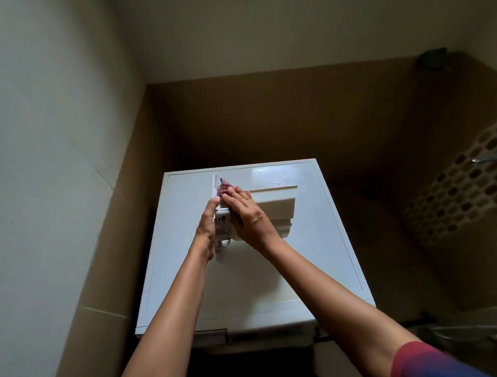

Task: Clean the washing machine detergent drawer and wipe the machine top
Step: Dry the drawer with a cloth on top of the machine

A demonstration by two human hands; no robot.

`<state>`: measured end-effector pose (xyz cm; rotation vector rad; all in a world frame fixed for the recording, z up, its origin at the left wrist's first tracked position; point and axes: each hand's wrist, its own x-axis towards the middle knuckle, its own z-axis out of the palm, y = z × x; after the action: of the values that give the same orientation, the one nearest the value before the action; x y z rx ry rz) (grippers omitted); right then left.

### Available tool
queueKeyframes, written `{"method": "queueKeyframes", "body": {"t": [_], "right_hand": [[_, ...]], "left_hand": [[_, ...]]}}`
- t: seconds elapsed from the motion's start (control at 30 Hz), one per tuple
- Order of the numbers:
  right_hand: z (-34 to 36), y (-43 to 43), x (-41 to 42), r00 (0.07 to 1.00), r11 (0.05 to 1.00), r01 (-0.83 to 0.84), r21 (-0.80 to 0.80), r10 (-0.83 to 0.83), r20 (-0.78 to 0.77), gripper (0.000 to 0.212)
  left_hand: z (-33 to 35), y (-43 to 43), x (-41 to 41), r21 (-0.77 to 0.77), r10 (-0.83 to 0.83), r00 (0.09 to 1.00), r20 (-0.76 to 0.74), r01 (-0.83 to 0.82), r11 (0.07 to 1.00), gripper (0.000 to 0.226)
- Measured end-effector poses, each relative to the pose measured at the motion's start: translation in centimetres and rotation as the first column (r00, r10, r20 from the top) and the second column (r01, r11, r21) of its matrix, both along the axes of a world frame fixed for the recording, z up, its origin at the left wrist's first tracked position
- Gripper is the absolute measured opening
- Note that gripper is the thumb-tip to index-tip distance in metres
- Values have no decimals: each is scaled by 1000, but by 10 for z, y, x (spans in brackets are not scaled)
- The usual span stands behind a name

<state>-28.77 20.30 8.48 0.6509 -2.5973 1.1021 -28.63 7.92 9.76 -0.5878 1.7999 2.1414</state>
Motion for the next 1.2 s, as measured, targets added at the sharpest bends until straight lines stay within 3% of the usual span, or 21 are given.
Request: {"method": "queueKeyframes", "body": {"t": [0.13, 0.33, 0.5, 0.67, 0.77, 0.9, 1.07, 1.2], "right_hand": [[-6, 37, -6, 989, 987, 143, 76, -139, -53, 34], [-14, 101, -11, 868, 877, 480, 35, -481, 122, 44], [7, 47, -13, 911, 911, 410, -52, -406, 68, 43], [25, -6, -14, 994, 993, 112, 27, -113, 10, 35], [25, -3, -15, 999, 993, 32, 110, -34, 20, 41], [17, 23, -19, 992, 976, 128, 176, -129, -6, 45], [1, 94, -32, 916, 899, 350, 261, -387, 104, 60], [-2, 118, -37, 825, 868, 485, 110, -496, 273, 45]], "left_hand": [[5, 3, -3, -17, 23, 996, 89, -22, 1000, 55], [3, 3, -7, -2, 33, 990, 137, -33, 999, 65], [0, 7, -13, -12, 41, 992, 121, -39, 999, 64], [4, 11, -18, 22, 24, 995, 94, -26, 999, 54], [3, 10, -19, 21, 14, 996, 86, -16, 1000, 56], [8, 11, -22, -32, 28, 989, 145, -24, 999, 60], [7, 7, -30, -40, 30, 986, 165, -24, 999, 58], [9, 6, -32, -16, 23, 985, 171, -20, 1000, 64]]}}
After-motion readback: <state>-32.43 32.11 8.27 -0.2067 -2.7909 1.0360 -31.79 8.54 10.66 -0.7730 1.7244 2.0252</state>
